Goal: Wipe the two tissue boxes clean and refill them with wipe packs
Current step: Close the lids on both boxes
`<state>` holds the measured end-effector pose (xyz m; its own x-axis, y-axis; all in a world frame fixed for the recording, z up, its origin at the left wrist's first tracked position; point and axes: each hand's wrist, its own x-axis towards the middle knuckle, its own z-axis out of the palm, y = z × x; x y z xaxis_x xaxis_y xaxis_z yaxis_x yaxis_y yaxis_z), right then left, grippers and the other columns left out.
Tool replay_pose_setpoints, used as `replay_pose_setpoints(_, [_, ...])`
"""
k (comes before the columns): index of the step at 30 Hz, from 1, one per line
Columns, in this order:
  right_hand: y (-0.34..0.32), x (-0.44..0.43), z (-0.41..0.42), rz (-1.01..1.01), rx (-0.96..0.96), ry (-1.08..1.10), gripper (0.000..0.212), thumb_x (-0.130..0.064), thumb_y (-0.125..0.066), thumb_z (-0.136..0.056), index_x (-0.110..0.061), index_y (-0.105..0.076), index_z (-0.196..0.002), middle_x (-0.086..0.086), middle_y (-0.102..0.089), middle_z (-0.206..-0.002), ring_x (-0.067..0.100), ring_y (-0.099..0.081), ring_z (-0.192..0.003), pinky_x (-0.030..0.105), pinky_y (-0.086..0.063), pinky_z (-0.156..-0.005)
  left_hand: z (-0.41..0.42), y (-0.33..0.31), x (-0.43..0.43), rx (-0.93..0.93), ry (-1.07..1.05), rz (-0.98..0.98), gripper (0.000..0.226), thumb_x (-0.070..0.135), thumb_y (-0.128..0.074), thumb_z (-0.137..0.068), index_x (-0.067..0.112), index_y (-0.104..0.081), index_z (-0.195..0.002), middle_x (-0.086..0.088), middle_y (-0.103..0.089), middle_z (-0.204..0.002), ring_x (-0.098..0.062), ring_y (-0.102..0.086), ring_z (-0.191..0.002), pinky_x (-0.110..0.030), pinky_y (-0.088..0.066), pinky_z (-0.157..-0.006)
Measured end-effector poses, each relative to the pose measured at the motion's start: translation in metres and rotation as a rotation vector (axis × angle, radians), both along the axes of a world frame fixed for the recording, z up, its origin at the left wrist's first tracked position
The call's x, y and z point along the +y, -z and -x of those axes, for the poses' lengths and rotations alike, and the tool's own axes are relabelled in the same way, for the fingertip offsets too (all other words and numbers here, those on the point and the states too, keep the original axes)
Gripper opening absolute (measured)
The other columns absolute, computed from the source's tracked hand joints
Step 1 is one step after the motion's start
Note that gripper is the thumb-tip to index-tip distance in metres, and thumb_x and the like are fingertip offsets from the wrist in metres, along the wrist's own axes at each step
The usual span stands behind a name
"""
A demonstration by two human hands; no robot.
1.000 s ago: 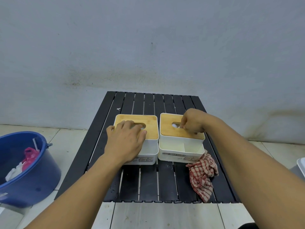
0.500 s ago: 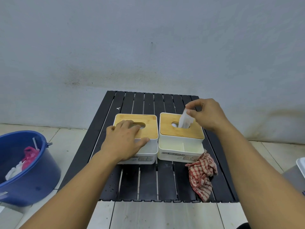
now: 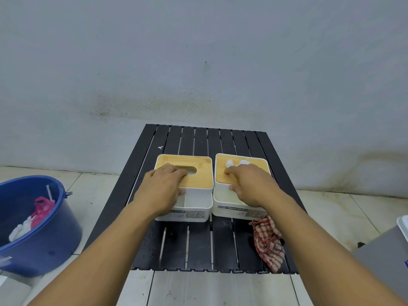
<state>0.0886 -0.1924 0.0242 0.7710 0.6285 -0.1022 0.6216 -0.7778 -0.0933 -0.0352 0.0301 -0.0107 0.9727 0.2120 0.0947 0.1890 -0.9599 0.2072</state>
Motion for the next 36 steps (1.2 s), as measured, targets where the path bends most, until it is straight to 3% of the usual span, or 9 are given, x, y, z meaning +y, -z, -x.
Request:
replay_pose_setpoints(9, [-0.002, -0.004, 0.005, -0.045, 0.053, -0.012, 0.049, -0.036, -0.065, -0.095, -0.042, -0.05, -0.141, -0.003, -0.052, -0.134, 0.02, -0.056, -0.113, 0.041, -0.053, -0.094, 0.001, -0.004, 0.001, 0.015, 0.006, 0.013, 0.049, 0.036, -0.058, -0.103, 0.035, -0.043, -0.15, 0.011, -0.049, -0.14, -0.014, -0.043, -0.136, -0.038, -0.029, -0.117])
replay_pose_setpoints(12, [-0.012, -0.001, 0.008, -0.059, 0.052, 0.001, 0.049, -0.039, -0.066, -0.093, -0.041, -0.052, -0.14, -0.006, -0.054, -0.14, 0.019, -0.057, -0.12, 0.039, -0.052, -0.096, 0.002, -0.007, 0.005, 0.036, 0.033, 0.067, 0.055, 0.035, -0.065, -0.099, 0.043, -0.043, -0.15, 0.012, -0.046, -0.145, -0.015, -0.043, -0.138, -0.039, -0.029, -0.118])
replay_pose_setpoints(16, [-0.03, 0.018, 0.021, -0.147, 0.027, -0.04, 0.04, -0.025, -0.056, -0.098, -0.037, -0.056, -0.136, -0.008, -0.056, -0.142, 0.02, -0.052, -0.129, 0.041, -0.05, -0.099, 0.008, -0.017, 0.02, 0.025, -0.026, 0.204, 0.088, 0.049, -0.08, -0.084, 0.044, -0.031, -0.157, 0.011, -0.025, -0.165, -0.017, -0.029, -0.151, -0.045, -0.02, -0.121])
replay_pose_setpoints(20, [-0.044, 0.055, 0.03, -0.126, 0.062, -0.106, 0.059, 0.0, -0.049, -0.089, -0.036, -0.057, -0.135, -0.01, -0.058, -0.139, 0.02, -0.05, -0.129, 0.041, -0.049, -0.099, 0.012, -0.015, 0.033, 0.097, -0.145, 0.231, 0.121, 0.064, -0.081, -0.076, 0.038, -0.003, -0.164, 0.008, -0.008, -0.172, -0.023, -0.02, -0.156, -0.052, -0.021, -0.122])
replay_pose_setpoints(23, [-0.044, 0.091, 0.028, -0.044, 0.089, -0.152, 0.063, -0.002, -0.048, -0.083, -0.04, -0.059, -0.131, -0.006, -0.06, -0.132, 0.024, -0.057, -0.117, 0.043, -0.052, -0.093, 0.011, -0.008, 0.036, 0.143, -0.177, 0.254, 0.123, 0.069, -0.077, -0.075, 0.036, 0.0, -0.165, 0.007, 0.001, -0.174, -0.023, -0.015, -0.158, -0.052, -0.019, -0.122])
replay_pose_setpoints(28, [-0.033, 0.133, 0.02, 0.235, 0.157, -0.251, 0.051, -0.007, -0.048, -0.093, -0.038, -0.063, -0.13, 0.004, -0.062, -0.121, 0.029, -0.061, -0.103, 0.043, -0.056, -0.09, 0.005, 0.004, 0.034, 0.186, -0.171, 0.28, 0.122, 0.079, -0.066, -0.078, 0.034, 0.007, -0.164, 0.003, 0.02, -0.172, -0.024, -0.002, -0.16, -0.055, -0.015, -0.124])
replay_pose_setpoints(31, [-0.032, 0.144, 0.017, 0.383, 0.205, -0.27, 0.048, -0.005, -0.048, -0.095, -0.032, -0.059, -0.134, 0.007, -0.059, -0.104, 0.03, -0.063, -0.096, 0.043, -0.058, -0.088, 0.004, 0.008, 0.032, 0.229, -0.149, 0.292, 0.117, 0.079, -0.057, -0.084, 0.032, 0.016, -0.163, -0.001, 0.029, -0.17, -0.028, 0.005, -0.16, -0.058, -0.014, -0.126])
replay_pose_setpoints(33, [-0.031, 0.151, 0.014, 0.438, 0.235, -0.258, 0.037, -0.003, -0.052, -0.094, -0.028, -0.058, -0.121, 0.008, -0.058, -0.097, 0.031, -0.068, -0.09, 0.043, -0.06, -0.084, 0.003, 0.01, 0.03, 0.237, -0.152, 0.303, 0.116, 0.079, -0.054, -0.086, 0.031, 0.019, -0.162, -0.003, 0.029, -0.17, -0.028, 0.005, -0.161, -0.059, -0.015, -0.126])
replay_pose_setpoints(36, [-0.027, 0.16, 0.013, 0.485, 0.232, -0.25, 0.034, -0.005, -0.055, -0.092, -0.014, -0.059, -0.125, 0.011, -0.061, -0.099, 0.031, -0.07, -0.089, 0.043, -0.06, -0.084, 0.002, 0.012, 0.026, 0.247, -0.168, 0.289, 0.115, 0.081, -0.05, -0.087, 0.029, 0.021, -0.162, -0.006, 0.028, -0.17, -0.028, 0.006, -0.161, -0.059, -0.012, -0.126])
